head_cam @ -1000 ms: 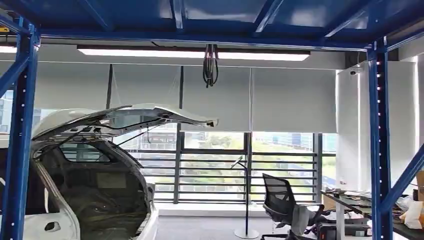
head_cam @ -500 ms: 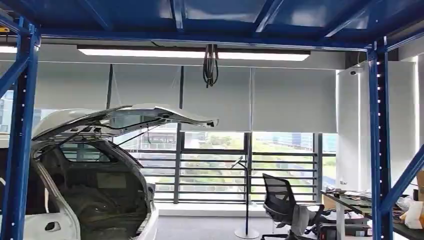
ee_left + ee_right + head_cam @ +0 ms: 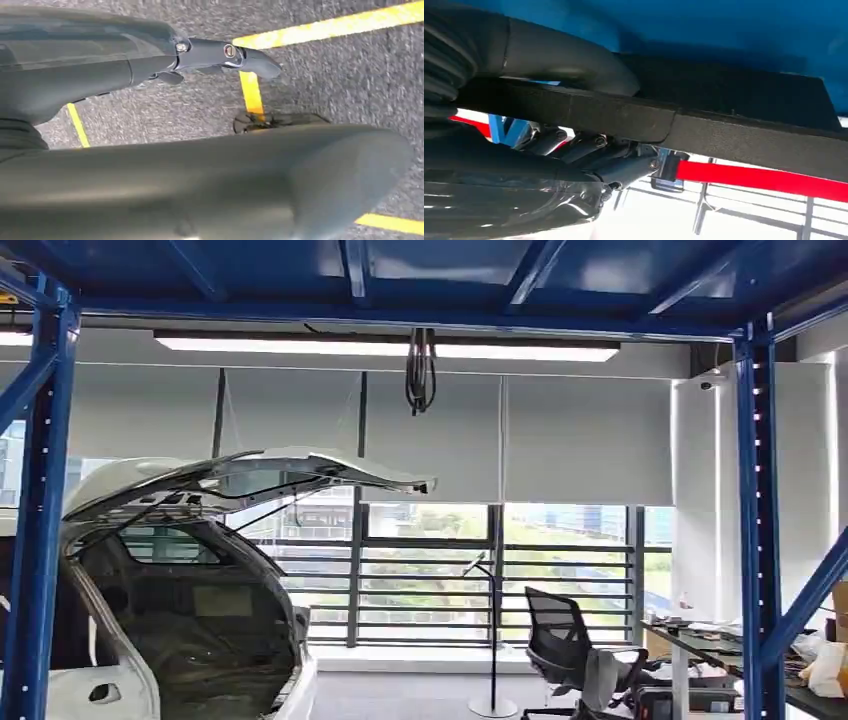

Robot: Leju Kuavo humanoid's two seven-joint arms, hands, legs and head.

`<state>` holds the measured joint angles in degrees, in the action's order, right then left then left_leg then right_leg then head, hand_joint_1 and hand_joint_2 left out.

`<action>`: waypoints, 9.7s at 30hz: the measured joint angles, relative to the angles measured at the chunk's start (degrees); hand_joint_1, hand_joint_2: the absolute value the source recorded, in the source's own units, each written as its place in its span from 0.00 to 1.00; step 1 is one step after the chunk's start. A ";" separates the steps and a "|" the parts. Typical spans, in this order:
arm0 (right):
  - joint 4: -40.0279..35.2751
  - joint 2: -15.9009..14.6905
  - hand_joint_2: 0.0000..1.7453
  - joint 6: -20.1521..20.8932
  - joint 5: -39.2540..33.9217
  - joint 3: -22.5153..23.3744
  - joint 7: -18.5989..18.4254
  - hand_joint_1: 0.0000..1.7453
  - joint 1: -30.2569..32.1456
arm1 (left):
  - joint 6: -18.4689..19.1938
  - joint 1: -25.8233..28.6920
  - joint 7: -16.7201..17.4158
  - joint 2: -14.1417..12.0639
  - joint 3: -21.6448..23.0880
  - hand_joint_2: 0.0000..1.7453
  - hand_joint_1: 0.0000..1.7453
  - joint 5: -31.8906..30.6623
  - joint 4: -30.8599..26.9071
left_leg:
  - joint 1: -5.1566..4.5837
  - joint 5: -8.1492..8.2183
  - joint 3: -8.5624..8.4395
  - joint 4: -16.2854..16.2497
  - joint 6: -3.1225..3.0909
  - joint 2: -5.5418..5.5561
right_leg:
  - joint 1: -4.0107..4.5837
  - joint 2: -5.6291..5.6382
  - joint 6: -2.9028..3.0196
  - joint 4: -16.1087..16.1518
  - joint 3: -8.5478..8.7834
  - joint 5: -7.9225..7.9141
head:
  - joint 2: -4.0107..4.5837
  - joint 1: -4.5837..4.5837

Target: Take the parts from the cabinet and place them on the table.

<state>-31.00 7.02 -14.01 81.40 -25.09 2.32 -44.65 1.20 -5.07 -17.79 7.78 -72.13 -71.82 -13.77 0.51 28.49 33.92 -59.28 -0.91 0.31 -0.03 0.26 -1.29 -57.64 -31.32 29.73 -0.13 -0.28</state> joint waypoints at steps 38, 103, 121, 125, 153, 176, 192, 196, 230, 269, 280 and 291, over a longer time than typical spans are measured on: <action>-76.04 -4.55 1.00 37.53 -86.95 2.53 25.94 1.00 26.63 | 1.79 0.08 -4.72 0.13 -3.56 1.00 0.00 6.80 0.00 | 0.07 0.04 0.10 0.02 0.03 0.01 | 0.08 -0.01 0.09 0.00 -0.12 0.07 | 0.00 0.00; -77.20 -5.77 1.00 38.73 -90.49 -3.34 25.79 1.00 28.42 | 0.24 0.44 -0.44 -0.20 -4.52 1.00 0.00 5.62 0.00 | -0.24 -1.46 -0.91 2.11 -0.75 -0.97 | -0.30 -0.22 -0.76 -14.78 -5.37 4.41 | 0.00 0.00; -78.09 -5.75 1.00 39.95 -91.21 -3.37 26.73 1.00 28.13 | 1.18 0.69 0.79 -1.01 -4.61 1.00 0.00 5.99 0.00 | 0.47 2.50 -5.99 -1.71 2.15 -0.57 | 0.03 -0.73 1.66 0.40 -4.45 -4.74 | 0.00 0.02; -78.14 -5.77 1.00 40.33 -91.41 -3.34 27.12 1.00 27.89 | 1.53 0.73 1.85 -1.46 -5.09 1.00 0.00 6.49 0.00 | -0.06 4.01 -8.18 3.09 1.12 -0.35 | 0.17 -0.91 0.44 -0.39 -5.77 -6.52 | 0.00 0.02; -76.04 -6.88 1.00 41.09 -91.78 -3.56 27.56 1.00 25.90 | 1.92 2.46 10.95 -4.26 -8.52 1.00 0.00 7.34 -0.02 | -0.08 -0.64 -2.64 1.87 1.94 -4.42 | 0.59 -5.61 1.35 1.80 2.30 0.24 | 0.00 0.02; -76.80 -7.72 1.00 40.39 -92.24 -2.75 27.30 1.00 27.40 | -0.79 2.20 9.24 -6.58 -8.98 1.00 0.00 6.27 -0.35 | 0.20 5.20 6.23 -11.09 2.21 0.61 | -0.41 -0.85 2.23 2.27 0.91 -1.39 | 0.00 0.09; -78.66 -9.77 1.00 42.27 -94.42 0.42 29.09 1.00 31.05 | -3.63 2.38 10.12 -7.45 -10.08 1.00 0.00 6.86 -1.60 | 0.17 -1.97 -0.31 1.86 -0.64 0.67 | -0.63 -0.56 -0.66 -16.65 -6.63 9.06 | 0.00 0.04; -79.05 -9.79 1.00 43.26 -95.58 1.49 29.18 1.00 31.71 | -4.74 2.57 8.67 -7.52 -10.23 1.00 0.00 6.51 -2.21 | -0.32 -2.13 -0.44 1.77 -0.70 3.72 | -0.44 0.59 0.41 -7.26 -2.40 1.82 | 0.00 0.04; -74.95 -7.72 1.00 41.51 -89.02 -3.15 30.66 1.00 33.87 | -0.44 1.51 2.91 -7.65 -10.88 1.00 0.00 7.76 -2.56 | -0.25 -2.54 0.60 1.31 -0.06 5.73 | -0.66 4.30 1.14 0.07 0.03 -0.59 | 0.00 0.07; -70.29 -7.50 1.00 45.07 -92.48 -8.00 28.43 1.00 32.10 | 0.11 1.43 1.86 -6.93 -10.86 1.00 0.00 6.49 -2.40 | 0.29 5.04 9.56 -15.59 2.35 0.44 | -0.68 -1.43 2.29 1.24 0.78 -1.19 | 0.00 0.13; -69.39 -7.48 1.00 45.22 -93.00 -9.59 28.13 1.00 30.83 | 0.22 1.66 0.72 -6.97 -10.86 1.00 0.00 6.78 -2.38 | 0.30 -2.64 0.81 1.46 0.22 -1.40 | -1.02 -3.97 -0.94 0.46 2.26 1.57 | 0.00 0.11; -69.37 -7.74 1.00 45.03 -93.13 -10.14 28.15 1.00 30.72 | 0.85 0.98 -0.48 -6.73 -10.86 1.00 0.00 7.02 -2.23 | -0.52 -2.85 0.90 1.19 -0.49 6.08 | -0.02 4.59 1.81 0.23 0.08 -1.19 | 0.00 0.18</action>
<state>-100.37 -0.72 31.01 -11.74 -35.23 30.47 -13.93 2.05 -4.09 -18.27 1.05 -82.99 -64.81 -16.00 -0.01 25.64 34.82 -58.09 -1.40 6.39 -0.05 4.85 0.52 -57.41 -31.24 28.54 -0.13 -0.11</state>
